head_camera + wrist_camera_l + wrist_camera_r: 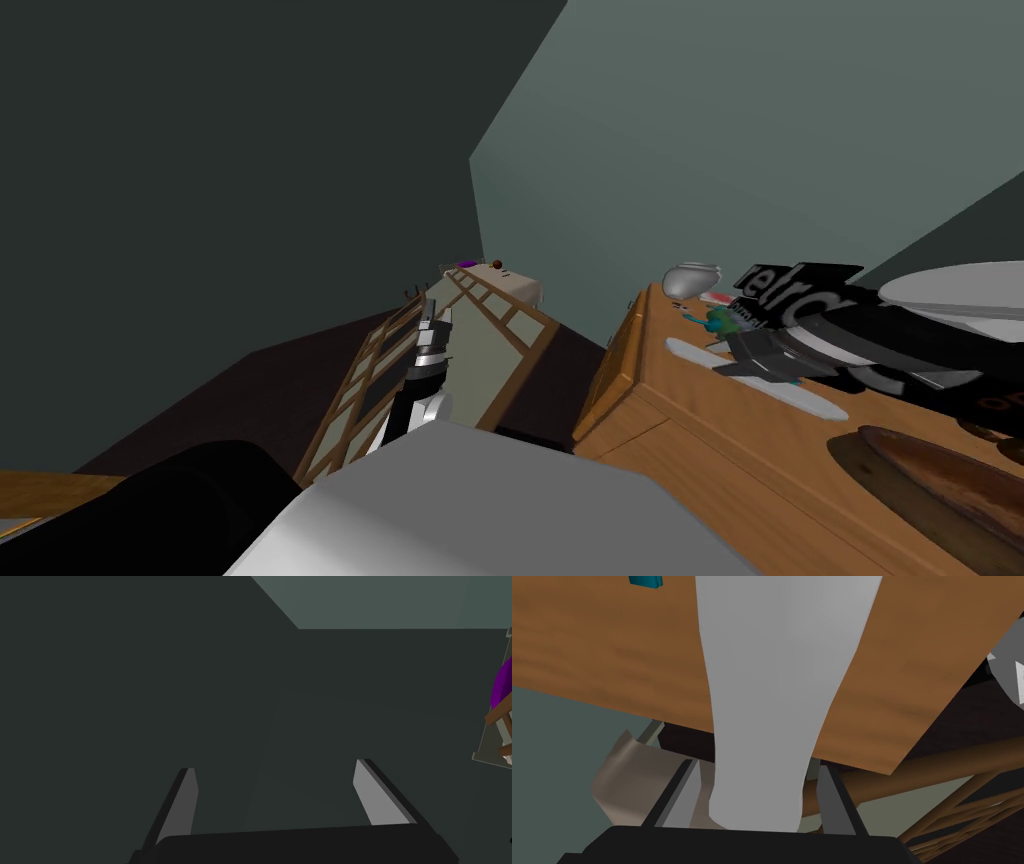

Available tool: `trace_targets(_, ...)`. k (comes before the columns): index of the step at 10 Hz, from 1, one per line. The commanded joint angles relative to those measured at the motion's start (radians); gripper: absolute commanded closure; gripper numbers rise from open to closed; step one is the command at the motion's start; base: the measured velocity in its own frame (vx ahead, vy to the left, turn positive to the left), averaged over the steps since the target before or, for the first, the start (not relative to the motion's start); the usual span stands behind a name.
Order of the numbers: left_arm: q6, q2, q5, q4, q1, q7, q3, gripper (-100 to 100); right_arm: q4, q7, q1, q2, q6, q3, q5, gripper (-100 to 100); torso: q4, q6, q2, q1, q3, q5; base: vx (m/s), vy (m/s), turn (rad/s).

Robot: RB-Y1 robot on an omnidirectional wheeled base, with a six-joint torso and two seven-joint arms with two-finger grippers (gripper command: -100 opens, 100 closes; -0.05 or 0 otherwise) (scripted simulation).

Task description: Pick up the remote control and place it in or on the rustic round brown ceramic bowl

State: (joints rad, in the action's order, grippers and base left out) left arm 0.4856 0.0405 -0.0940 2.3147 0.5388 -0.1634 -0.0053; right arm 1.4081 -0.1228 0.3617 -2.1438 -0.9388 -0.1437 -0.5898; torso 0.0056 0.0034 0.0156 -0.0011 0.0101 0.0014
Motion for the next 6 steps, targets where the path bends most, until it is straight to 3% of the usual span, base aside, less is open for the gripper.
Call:
trace_targets(1,0.000,0.000,0.000,0.000,0.000,0.000,0.000,0,-0.004,-0.023,-0.006,-0.026,-0.023,0.025,0.016,100,0.000,0.000,0.000,0.000,0.000,0.000,-0.176,-0.085,-0.070)
trace_targets(3,0.000,0.000,0.000,0.000,0.000,0.000,0.000,0,0.004,-0.043,-0.017,-0.057,-0.054,0.040,0.035,100,0.000,0.001,-0.002,-0.002,-0.001,-0.001,-0.109,-0.110,-0.084)
trace_targets(6,0.000,0.000,0.000,0.000,0.000,0.000,0.000,0,0.028,-0.047,-0.043,-0.100,-0.109,0.028,0.058,100,-0.002,0.001,-0.005,-0.010,-0.003,-0.003,-0.070,-0.180,-0.112)
